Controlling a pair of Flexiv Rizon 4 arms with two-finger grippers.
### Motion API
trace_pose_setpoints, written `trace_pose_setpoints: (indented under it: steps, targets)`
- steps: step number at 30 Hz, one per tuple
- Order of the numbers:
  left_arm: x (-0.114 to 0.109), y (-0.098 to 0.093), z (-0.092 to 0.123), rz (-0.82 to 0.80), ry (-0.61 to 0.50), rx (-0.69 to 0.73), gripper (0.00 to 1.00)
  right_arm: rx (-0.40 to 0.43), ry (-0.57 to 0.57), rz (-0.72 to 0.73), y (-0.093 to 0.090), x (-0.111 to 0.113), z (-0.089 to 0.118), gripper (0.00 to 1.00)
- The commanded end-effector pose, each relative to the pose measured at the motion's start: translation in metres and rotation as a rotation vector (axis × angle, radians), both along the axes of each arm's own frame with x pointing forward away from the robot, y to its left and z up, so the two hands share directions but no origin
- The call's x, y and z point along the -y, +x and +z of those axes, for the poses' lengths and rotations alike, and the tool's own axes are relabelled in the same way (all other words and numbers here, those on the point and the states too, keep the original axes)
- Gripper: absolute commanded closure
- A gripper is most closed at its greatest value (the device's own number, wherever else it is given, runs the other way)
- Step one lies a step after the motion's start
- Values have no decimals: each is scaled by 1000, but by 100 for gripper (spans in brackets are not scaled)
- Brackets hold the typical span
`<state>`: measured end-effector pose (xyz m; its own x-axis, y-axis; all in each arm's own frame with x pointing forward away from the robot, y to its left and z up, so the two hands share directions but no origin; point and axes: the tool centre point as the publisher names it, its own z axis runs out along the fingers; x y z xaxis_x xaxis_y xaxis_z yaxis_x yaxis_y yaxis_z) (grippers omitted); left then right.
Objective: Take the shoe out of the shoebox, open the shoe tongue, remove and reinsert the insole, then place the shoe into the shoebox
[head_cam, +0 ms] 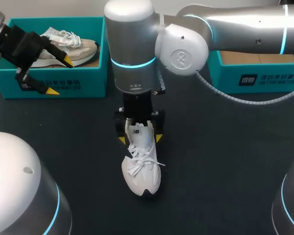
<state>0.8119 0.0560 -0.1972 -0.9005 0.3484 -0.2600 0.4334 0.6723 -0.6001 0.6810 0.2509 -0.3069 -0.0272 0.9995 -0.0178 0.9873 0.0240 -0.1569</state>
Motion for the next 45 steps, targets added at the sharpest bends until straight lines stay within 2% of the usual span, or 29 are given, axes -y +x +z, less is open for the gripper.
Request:
trace_pose_setpoints:
  steps: [1, 5, 6, 7, 9, 21, 28, 34, 36, 41, 45]
  targets:
    - [0, -1, 0, 0, 3, 0, 0, 19, -2, -15, -13, -1, 18, 0]
    - [0, -1, 0, 0, 3, 0, 0, 31, -3, -27, -20, -8, 25, 0]
    - [0, -1, 0, 0, 3, 0, 0, 31, -3, -29, -21, -9, 25, 42]
    - [0, -1, 0, 0, 3, 0, 0, 31, -3, -31, -21, -9, 25, 57]
    - [0, -1, 0, 0, 3, 0, 0, 31, -1, -33, -22, -9, 25, 62]
    - [0, -1, 0, 0, 3, 0, 0, 21, 5, -31, -14, -2, 16, 63]
    - [0, -1, 0, 0, 3, 0, 0, 27, 27, 6, 8, 0, 7, 61]
    - [0, -1, 0, 0, 3, 0, 0, 27, 63, 69, 27, 0, -8, 69]
    - [0, -1, 0, 0, 3, 0, 0, 26, 61, 76, 28, 0, -9, 70]
    - [0, -1, 0, 0, 3, 0, 0, 40, 42, 58, 20, 6, 6, 67]
    - [0, -1, 0, 0, 3, 0, 0, 40, 46, 53, 19, 4, 0, 68]
